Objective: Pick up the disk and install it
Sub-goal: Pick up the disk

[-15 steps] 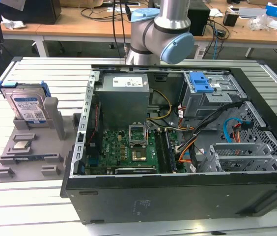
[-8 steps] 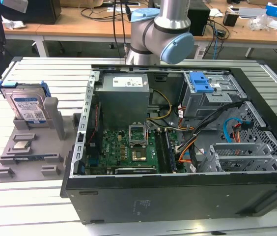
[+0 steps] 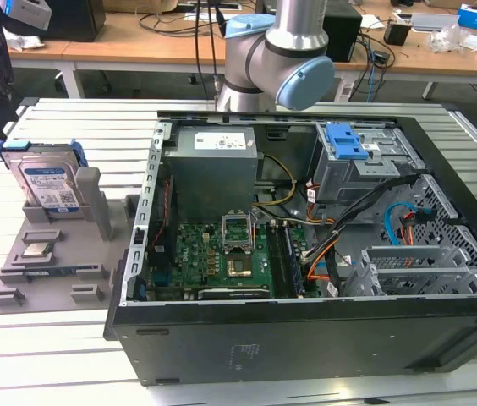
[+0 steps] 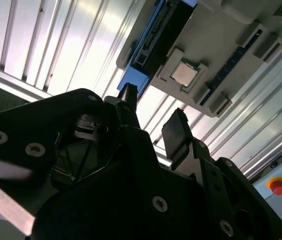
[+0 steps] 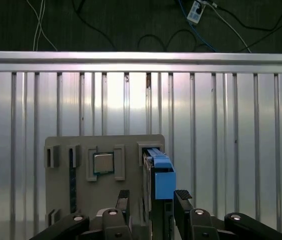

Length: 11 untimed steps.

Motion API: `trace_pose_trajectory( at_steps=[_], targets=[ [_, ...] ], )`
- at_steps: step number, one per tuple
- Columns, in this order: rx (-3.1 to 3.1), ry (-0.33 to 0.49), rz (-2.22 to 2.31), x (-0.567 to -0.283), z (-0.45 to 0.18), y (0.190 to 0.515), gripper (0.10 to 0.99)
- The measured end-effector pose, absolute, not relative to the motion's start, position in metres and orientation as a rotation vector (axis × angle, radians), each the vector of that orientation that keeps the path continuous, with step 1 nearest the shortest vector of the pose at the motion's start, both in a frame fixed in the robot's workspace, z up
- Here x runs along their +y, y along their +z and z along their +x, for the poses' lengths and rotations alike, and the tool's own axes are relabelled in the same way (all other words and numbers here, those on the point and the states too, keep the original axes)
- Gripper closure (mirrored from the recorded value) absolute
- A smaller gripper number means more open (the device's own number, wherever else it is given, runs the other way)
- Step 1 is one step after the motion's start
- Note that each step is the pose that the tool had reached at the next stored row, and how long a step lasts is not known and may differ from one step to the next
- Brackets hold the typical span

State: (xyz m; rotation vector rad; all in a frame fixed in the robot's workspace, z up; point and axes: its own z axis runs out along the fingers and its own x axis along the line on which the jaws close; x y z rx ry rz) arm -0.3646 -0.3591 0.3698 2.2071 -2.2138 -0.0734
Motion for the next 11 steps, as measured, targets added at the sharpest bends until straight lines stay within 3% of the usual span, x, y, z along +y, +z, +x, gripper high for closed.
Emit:
trace_pose_trajectory(
  at_steps=[11],
  targets=[
    [-2.214, -0.073, 2.207, -0.359, -0.364, 0.358, 0.608]
  ],
)
